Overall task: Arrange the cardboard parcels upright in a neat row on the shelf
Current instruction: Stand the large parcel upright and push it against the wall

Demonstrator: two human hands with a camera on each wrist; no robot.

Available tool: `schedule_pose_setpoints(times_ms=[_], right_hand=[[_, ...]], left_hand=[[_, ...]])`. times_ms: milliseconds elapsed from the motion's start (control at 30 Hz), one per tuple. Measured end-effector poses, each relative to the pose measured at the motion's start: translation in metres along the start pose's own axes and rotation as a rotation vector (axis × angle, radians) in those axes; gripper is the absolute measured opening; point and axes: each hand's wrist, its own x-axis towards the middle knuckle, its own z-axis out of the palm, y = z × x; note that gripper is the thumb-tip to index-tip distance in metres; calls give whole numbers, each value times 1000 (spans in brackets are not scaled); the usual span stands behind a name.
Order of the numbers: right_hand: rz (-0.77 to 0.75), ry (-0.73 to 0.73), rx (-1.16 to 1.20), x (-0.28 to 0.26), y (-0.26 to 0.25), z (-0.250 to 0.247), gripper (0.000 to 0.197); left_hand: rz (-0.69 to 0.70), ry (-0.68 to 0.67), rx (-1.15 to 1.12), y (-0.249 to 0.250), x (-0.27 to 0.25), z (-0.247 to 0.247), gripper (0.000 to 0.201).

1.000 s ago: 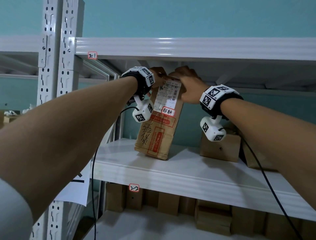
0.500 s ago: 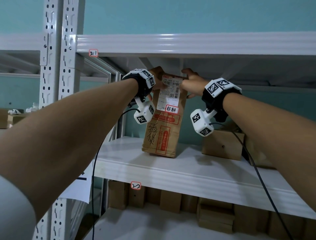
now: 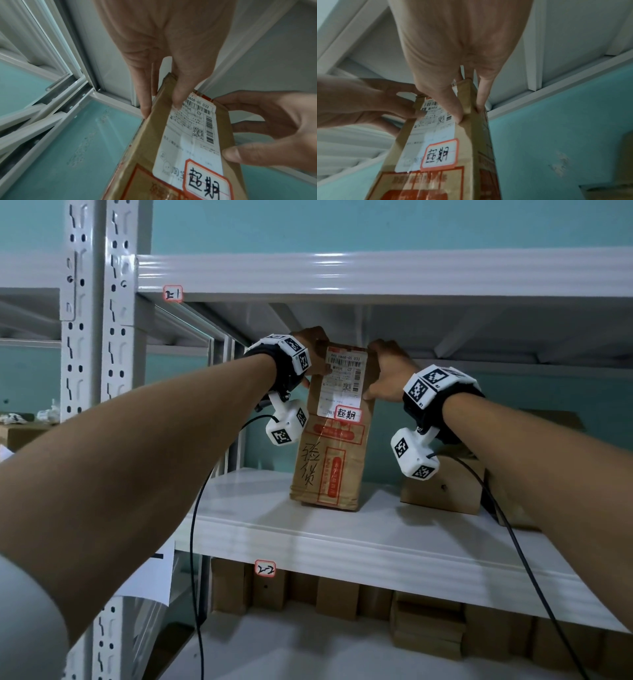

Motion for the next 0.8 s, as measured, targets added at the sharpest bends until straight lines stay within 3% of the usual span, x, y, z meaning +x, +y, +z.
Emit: schedule_pose_setpoints(times_ms=[167, 500, 800], right_hand=[[-42, -12, -101, 2, -1, 5, 82], [-168, -41, -554, 6, -12, 21, 83], [-172, -31, -625, 17, -5, 37, 85]], left_hand=[[-1, -42, 228, -6, 1, 2, 78], [44, 62, 442, -28, 18, 18, 90], [75, 63, 641, -52, 45, 34, 124]])
